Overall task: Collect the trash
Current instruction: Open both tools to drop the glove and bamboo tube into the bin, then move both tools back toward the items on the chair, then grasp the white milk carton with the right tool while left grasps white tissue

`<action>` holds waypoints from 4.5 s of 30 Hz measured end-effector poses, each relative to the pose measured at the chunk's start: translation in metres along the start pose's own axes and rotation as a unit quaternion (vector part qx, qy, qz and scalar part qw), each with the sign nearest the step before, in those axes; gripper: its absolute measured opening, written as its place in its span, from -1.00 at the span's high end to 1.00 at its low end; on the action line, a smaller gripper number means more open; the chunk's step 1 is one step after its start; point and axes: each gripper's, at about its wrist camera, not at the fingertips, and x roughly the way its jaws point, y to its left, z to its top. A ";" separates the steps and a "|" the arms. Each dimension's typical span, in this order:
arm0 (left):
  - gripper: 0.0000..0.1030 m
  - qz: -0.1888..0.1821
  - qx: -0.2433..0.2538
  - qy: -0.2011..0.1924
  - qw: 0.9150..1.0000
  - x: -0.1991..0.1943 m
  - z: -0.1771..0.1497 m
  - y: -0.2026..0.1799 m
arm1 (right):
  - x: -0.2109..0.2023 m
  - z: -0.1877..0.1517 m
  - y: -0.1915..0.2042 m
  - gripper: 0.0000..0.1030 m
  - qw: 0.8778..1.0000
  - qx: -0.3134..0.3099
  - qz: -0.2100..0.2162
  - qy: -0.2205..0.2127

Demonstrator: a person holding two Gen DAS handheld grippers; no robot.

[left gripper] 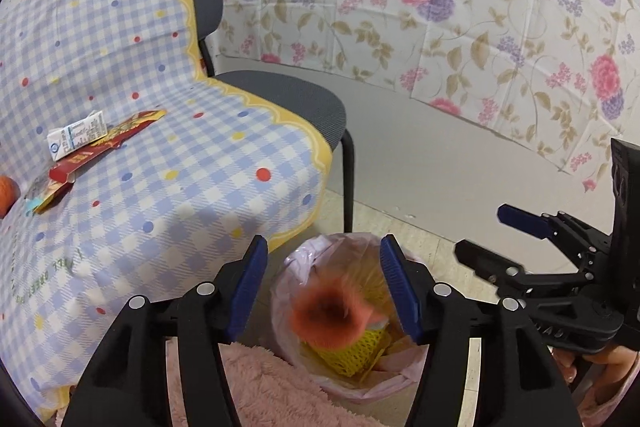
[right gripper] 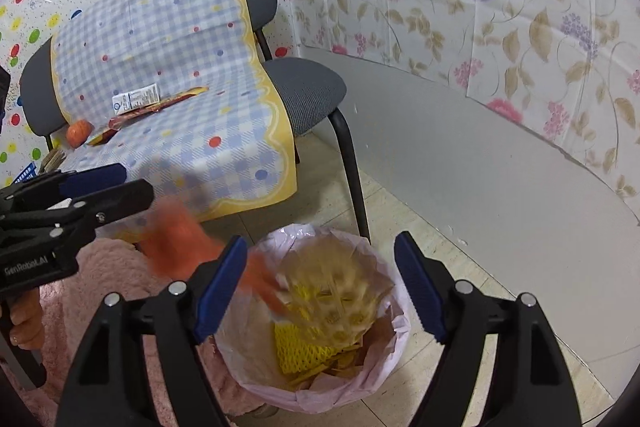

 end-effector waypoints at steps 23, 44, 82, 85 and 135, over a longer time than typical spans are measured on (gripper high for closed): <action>-0.40 0.121 -0.081 -0.046 0.988 -0.097 -0.007 0.091 | -0.031 0.059 0.076 -0.45 0.996 -0.063 0.053 -0.042; -0.66 0.277 -0.194 -0.057 0.940 -0.163 -0.018 0.229 | 0.036 0.128 0.203 -0.45 0.982 -0.145 0.121 -0.030; -0.66 0.325 -0.245 -0.013 0.913 -0.103 0.001 0.353 | 0.255 0.206 0.395 -0.63 0.976 -0.203 0.064 0.040; -0.66 0.332 -0.247 -0.006 0.910 -0.106 -0.003 0.352 | 0.261 0.206 0.397 -0.62 0.974 -0.216 0.039 0.049; 0.48 0.217 -0.108 0.018 0.970 0.091 0.107 0.397 | 0.227 0.227 0.266 0.22 0.970 -0.141 0.197 0.039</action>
